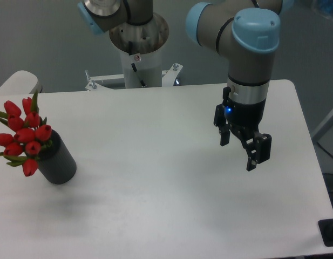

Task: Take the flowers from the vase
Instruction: 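Move the open gripper toward the red tulips in the black vase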

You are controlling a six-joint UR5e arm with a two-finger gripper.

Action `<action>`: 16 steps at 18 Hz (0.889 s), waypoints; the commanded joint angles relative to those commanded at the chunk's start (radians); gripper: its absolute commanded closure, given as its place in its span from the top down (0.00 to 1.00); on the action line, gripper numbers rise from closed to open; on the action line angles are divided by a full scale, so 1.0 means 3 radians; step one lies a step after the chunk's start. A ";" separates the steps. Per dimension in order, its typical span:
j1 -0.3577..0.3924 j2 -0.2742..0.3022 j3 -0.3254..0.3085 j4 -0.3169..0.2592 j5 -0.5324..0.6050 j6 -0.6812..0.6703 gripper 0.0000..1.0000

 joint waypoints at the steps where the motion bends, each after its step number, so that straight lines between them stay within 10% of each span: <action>1: 0.0000 0.0000 -0.0010 0.0010 -0.0005 0.0000 1.00; 16: -0.0419 0.0286 -0.0669 0.0306 -0.0163 -0.0842 1.00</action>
